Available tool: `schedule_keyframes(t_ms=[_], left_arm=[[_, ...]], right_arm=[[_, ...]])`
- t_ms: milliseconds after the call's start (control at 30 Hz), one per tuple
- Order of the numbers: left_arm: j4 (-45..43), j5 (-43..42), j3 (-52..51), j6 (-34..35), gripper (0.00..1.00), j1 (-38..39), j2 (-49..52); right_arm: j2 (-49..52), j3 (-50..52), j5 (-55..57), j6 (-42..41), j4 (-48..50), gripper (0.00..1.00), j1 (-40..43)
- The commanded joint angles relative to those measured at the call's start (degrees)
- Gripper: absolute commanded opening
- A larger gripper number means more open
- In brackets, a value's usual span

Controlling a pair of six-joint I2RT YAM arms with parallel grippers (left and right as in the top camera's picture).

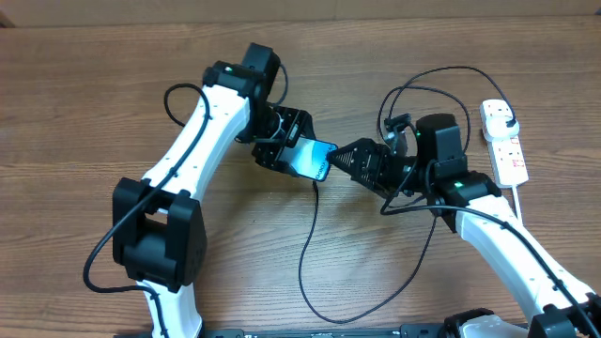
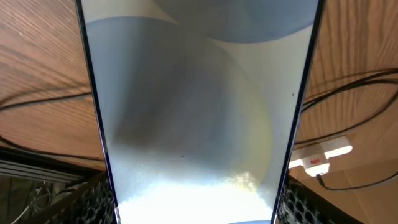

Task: Plug charger to phone and switch on socket
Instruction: 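Grasp the phone with the right gripper and open the left gripper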

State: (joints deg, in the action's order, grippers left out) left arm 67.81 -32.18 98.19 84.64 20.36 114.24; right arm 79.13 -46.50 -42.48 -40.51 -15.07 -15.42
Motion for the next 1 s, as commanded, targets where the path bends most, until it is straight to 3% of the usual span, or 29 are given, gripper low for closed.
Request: schedule_keyframes(t_ms=[0,233,433,767,967], left_arm=[[-1.09,0.2,1.36,3.19,0.04,1.29,-2.14],[-1.38,0.2,1.36,6.03,0.04,3.15,-2.14],[-3.96,-0.28,1.36,7.15,0.04,5.42,-2.14],[-7.21,-0.26,1.36,8.2,0.04,7.58,-2.14],[-7.17,-0.46,1.36,8.44,0.04,8.02,-2.14]], right_arm=[[0.09,-1.09,3.08,-0.17,0.2,1.0,-1.07],[0.15,-1.09,3.48,-0.17,0.17,0.97,-1.14],[0.5,-1.09,4.0,-0.15,0.13,0.85,-1.14],[2.27,-1.09,4.13,0.02,-0.04,0.84,-1.14],[2.27,-1.09,4.35,0.04,-0.04,0.75,-1.14]])
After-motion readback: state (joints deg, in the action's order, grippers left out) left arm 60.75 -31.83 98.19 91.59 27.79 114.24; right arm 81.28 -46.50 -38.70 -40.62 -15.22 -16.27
